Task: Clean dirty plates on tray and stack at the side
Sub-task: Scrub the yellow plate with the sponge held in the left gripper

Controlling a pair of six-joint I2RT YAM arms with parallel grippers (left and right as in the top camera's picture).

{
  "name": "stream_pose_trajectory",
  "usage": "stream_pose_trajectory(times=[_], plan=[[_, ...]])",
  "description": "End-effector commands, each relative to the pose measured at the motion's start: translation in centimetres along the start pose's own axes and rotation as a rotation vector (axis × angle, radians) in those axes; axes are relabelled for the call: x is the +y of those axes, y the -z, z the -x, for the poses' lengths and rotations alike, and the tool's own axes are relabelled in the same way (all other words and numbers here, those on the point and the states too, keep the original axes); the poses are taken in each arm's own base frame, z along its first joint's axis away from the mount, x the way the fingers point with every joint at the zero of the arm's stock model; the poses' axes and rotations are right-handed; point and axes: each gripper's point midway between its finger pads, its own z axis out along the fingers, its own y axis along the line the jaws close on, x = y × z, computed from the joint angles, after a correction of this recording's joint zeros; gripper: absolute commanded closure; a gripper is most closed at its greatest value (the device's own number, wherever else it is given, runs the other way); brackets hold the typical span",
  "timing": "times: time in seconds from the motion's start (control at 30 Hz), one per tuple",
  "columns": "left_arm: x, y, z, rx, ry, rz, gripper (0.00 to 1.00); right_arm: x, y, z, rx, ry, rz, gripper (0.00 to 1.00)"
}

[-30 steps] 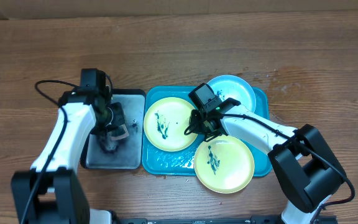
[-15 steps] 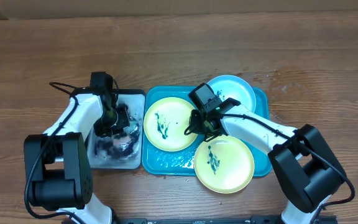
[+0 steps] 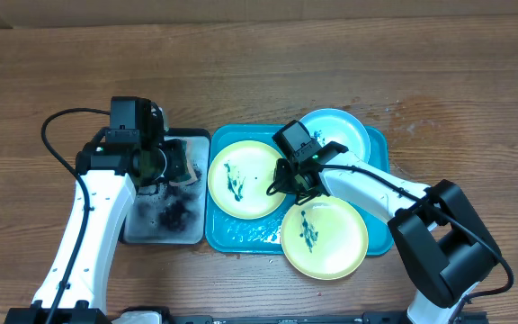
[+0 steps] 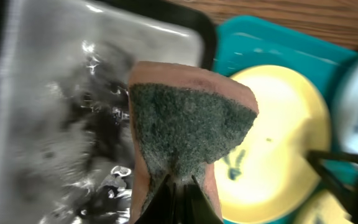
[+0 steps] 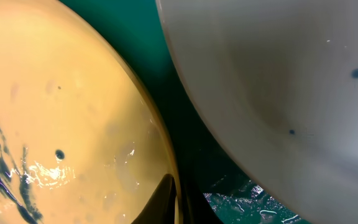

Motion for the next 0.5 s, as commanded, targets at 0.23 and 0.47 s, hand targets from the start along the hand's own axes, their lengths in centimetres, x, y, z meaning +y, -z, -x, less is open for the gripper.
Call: stream_pose_trajectory(times=[0.23,0.47], plan=[[-7.0,-2.6,-2.0,0.111,-0.135,-0.215,0.96,-1.6,0.2,0.6,-0.057,-0.002,-0.083,0.96],[-8.0,-7.1,-3.2,0.178,-0.154,-0.164,0.96,-1.8,0.2,0.5,-0.056,-0.002,-0.093,0.96]])
